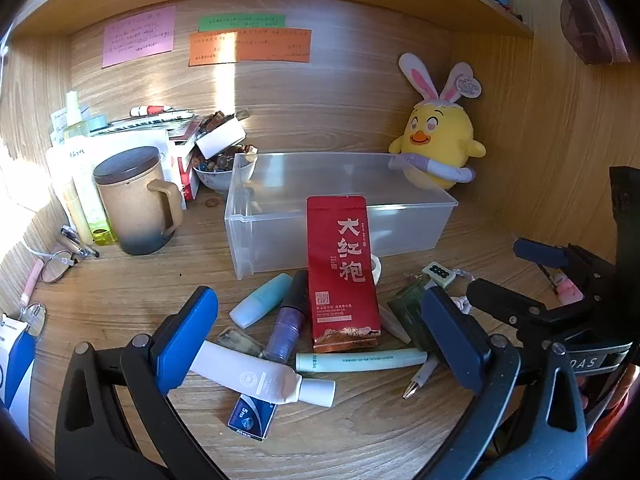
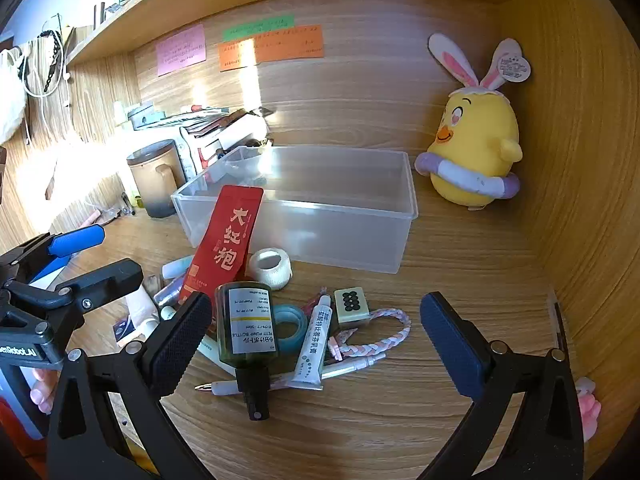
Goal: Organize objects
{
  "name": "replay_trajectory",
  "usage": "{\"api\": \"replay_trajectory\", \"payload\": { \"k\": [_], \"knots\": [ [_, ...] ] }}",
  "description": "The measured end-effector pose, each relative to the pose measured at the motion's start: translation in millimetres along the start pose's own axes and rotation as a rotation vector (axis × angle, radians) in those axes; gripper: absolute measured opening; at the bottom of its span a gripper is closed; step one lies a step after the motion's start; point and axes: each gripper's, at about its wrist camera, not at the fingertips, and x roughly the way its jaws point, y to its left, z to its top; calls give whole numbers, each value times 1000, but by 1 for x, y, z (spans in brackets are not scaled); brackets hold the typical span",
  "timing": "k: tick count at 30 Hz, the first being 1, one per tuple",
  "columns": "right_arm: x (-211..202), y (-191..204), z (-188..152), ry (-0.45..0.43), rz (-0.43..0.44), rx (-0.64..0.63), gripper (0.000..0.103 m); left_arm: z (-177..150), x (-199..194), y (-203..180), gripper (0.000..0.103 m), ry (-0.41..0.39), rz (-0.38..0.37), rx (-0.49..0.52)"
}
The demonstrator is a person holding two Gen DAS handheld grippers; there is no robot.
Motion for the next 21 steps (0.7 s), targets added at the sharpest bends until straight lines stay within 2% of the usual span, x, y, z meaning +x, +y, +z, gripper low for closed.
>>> {"api": "replay_trajectory", "payload": {
  "k": [21],
  "knots": [
    [7, -5, -2, 25, 31, 35, 103, 1, 0, 1, 103, -2, -9, -10]
  ]
}}
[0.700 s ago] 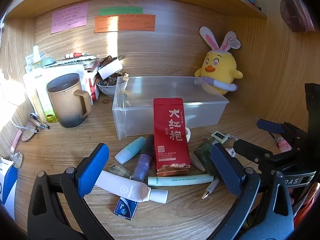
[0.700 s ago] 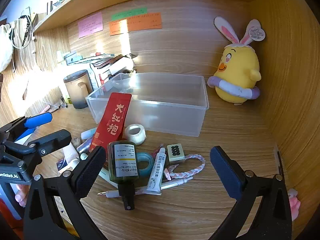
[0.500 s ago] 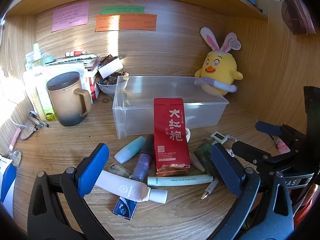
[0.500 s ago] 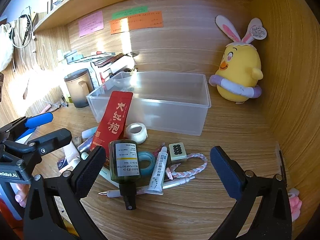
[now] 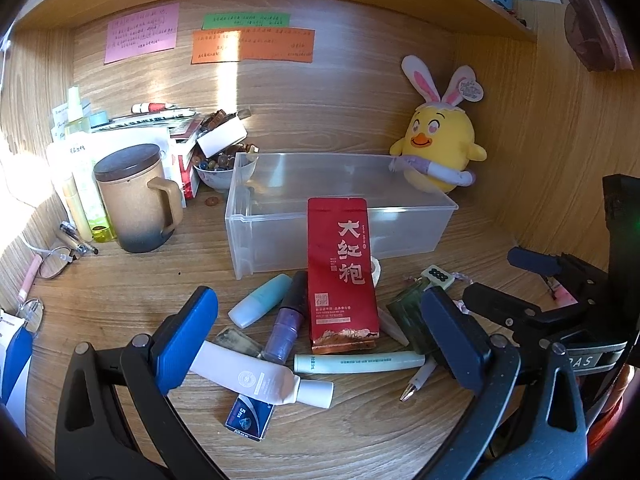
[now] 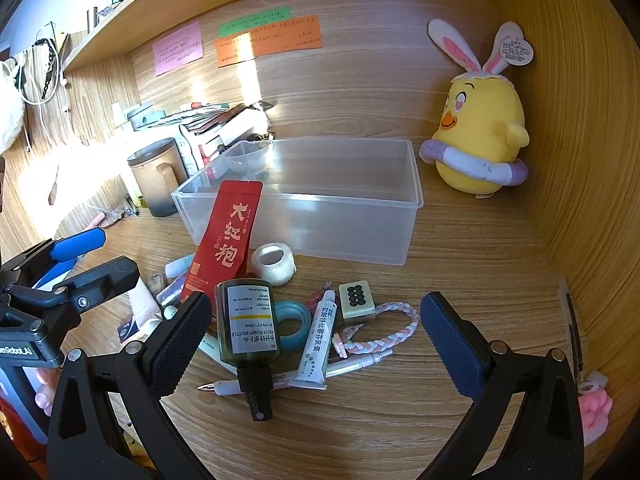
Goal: Organize objects
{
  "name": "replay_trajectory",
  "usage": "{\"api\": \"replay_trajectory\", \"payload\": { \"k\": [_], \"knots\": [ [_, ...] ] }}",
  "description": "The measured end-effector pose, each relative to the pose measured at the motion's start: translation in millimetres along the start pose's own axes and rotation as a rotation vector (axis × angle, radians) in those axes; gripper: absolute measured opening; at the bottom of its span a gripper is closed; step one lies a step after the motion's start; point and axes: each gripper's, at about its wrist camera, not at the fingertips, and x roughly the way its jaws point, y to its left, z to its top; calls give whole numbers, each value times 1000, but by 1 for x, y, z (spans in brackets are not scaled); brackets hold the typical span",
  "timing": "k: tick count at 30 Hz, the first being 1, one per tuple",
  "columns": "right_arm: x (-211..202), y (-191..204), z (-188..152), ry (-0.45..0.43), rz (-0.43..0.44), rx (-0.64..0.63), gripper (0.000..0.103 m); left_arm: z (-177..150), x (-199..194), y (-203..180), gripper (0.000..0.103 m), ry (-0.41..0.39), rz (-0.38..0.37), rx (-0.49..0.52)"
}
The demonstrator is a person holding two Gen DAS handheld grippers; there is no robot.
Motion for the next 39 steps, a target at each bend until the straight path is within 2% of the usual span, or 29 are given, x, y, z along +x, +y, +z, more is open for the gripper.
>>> {"api": "replay_trajectory", "payload": {
  "k": [39],
  "knots": [
    [-1, 5, 0, 15, 34, -9, 103, -4, -1, 5, 103, 25, -52, -4]
  ]
}}
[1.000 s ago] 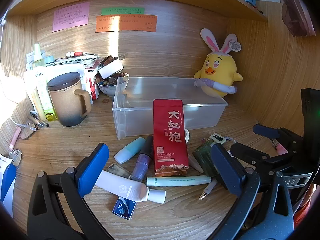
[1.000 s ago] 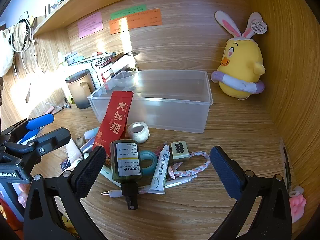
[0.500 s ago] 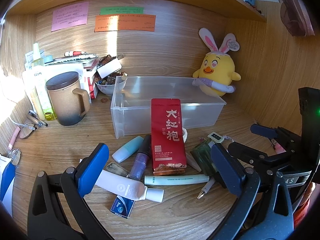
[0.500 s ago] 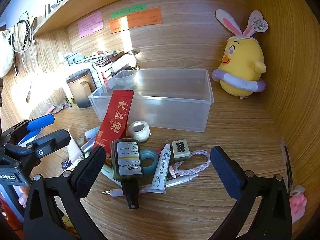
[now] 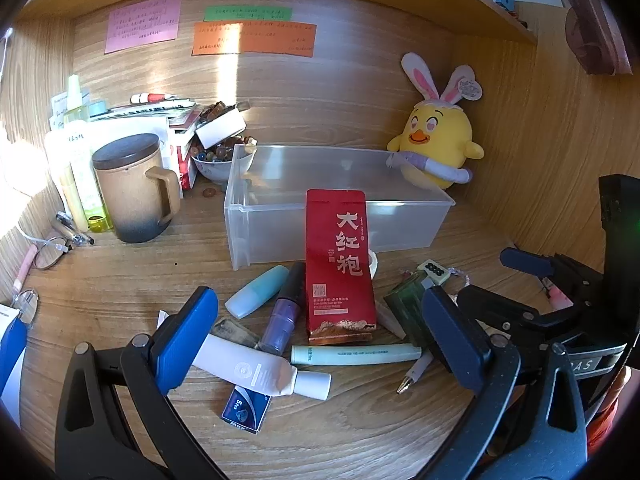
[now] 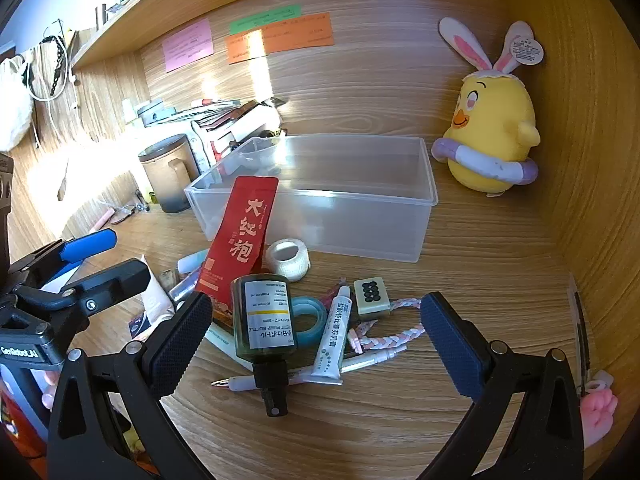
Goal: Organize objects
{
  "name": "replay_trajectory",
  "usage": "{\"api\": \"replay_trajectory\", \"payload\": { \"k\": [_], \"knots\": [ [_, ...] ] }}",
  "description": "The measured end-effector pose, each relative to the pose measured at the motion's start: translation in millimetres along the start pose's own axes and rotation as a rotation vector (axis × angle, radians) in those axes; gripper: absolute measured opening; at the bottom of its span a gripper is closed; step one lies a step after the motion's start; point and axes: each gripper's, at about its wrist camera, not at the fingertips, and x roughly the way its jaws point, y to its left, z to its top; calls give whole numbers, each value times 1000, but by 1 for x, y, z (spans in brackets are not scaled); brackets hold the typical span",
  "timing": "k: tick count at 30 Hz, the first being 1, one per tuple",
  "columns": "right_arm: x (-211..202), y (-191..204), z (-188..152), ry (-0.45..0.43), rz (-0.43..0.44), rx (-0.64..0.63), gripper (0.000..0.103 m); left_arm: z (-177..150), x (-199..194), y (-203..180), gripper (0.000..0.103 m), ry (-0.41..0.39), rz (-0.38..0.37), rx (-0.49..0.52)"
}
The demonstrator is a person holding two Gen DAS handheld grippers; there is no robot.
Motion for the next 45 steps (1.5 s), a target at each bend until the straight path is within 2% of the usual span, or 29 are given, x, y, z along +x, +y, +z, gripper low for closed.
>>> {"api": "replay_trajectory", "payload": {
  "k": [9, 12, 13, 15, 16, 21, 27, 31, 38, 45],
  "knots": [
    [2, 5, 0, 5, 10, -9, 103, -7, 3, 18, 103, 21, -14, -26],
    [2, 7, 0, 3, 14, -11, 103, -9, 1, 32, 103, 25, 3, -34],
    [3, 8, -1, 2, 15, -13, 103, -11, 1, 37, 100, 26, 11, -35],
    [3, 9, -2, -2, 12, -16, 103, -13, 3, 47, 83, 48, 33, -32],
    [4, 9, -2, -3, 12, -16, 103, -14, 5, 53, 80, 66, 38, -33],
    [9, 13, -5, 8, 23, -21, 101, -20, 13, 81, 79, 117, 41, -91],
    [22, 21, -11, 53, 36, -52, 85, -29, 26, 106, 79, 195, -14, -148],
    [31, 24, -12, 77, 48, -57, 77, -31, 27, 105, 79, 232, -43, -174],
    [41, 30, -13, 98, 66, -74, 63, -30, 18, 70, 82, 229, -38, -69],
    [49, 32, -16, 115, 72, -92, 49, -45, 18, 53, 81, 294, 0, 52]
  ]
}}
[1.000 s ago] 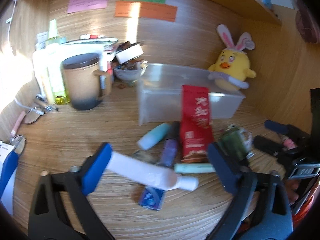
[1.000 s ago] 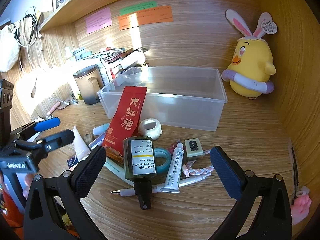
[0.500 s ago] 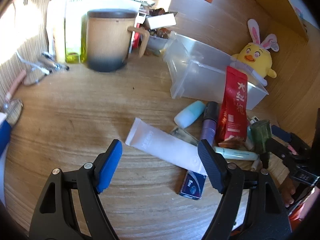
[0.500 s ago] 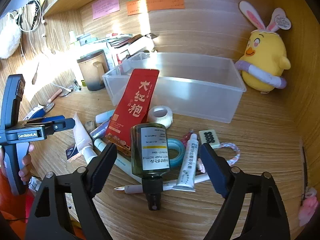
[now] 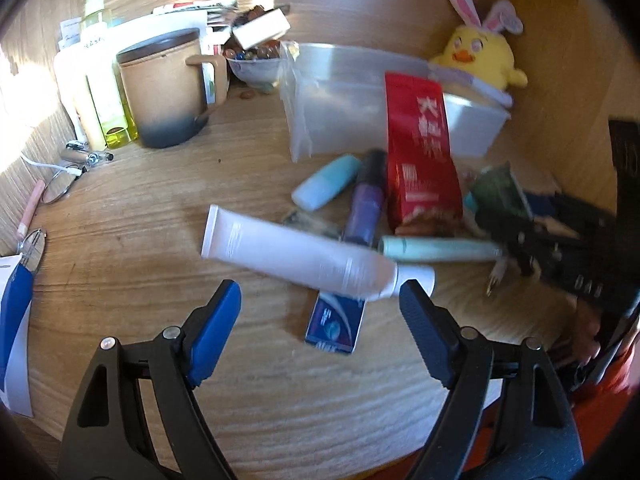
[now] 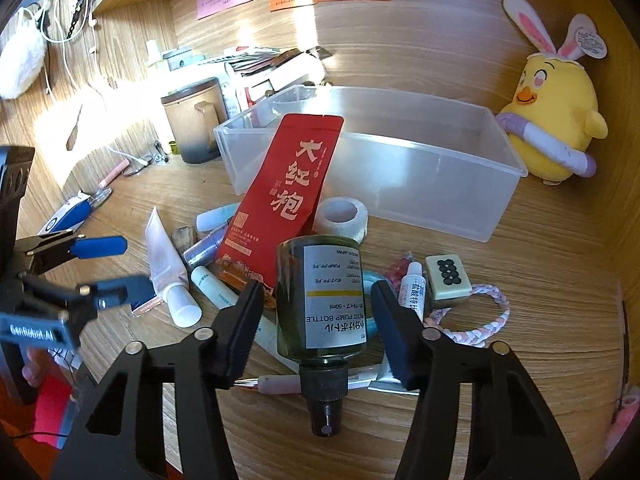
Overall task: Organize objects
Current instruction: 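Grasp the dark green pump bottle with the right tool while the left tool grasps the small blue box, then lift and carry the bottle and blue box over the clear plastic bin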
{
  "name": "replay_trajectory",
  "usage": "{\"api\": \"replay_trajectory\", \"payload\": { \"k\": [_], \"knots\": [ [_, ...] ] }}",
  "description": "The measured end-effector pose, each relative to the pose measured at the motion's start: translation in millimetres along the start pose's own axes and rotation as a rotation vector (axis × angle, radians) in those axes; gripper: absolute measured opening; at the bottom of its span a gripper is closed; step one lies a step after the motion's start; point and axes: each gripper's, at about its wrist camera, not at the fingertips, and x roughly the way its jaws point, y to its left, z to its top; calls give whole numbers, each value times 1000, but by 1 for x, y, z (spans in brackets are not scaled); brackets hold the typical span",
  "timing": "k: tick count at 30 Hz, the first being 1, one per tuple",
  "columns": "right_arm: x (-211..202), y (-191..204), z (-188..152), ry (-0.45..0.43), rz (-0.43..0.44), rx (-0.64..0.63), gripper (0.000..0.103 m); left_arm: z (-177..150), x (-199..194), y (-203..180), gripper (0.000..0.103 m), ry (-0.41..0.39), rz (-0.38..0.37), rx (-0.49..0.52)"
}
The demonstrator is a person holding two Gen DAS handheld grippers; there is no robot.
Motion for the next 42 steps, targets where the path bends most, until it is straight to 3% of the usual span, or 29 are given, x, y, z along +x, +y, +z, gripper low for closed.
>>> {"api": "replay_trajectory", "payload": {
  "k": [7, 11, 18, 30, 42],
  "knots": [
    [6, 2, 0, 4, 5, 5, 38, -12, 6, -8, 54, 17, -2, 69],
    [6, 1, 2, -2, 12, 20, 38, -13, 6, -11, 27, -10, 5, 101],
    [-7, 3, 8, -59, -7, 24, 38, -8, -1, -8, 27, -20, -11, 89],
    [-24, -7, 19, -125, -10, 48, 38, 17, -48, -6, 26, -167, 39, 98],
    [-37, -24, 41, -188, -35, 62, 38, 58, -57, -14, 26, -274, 23, 107]
  ]
}}
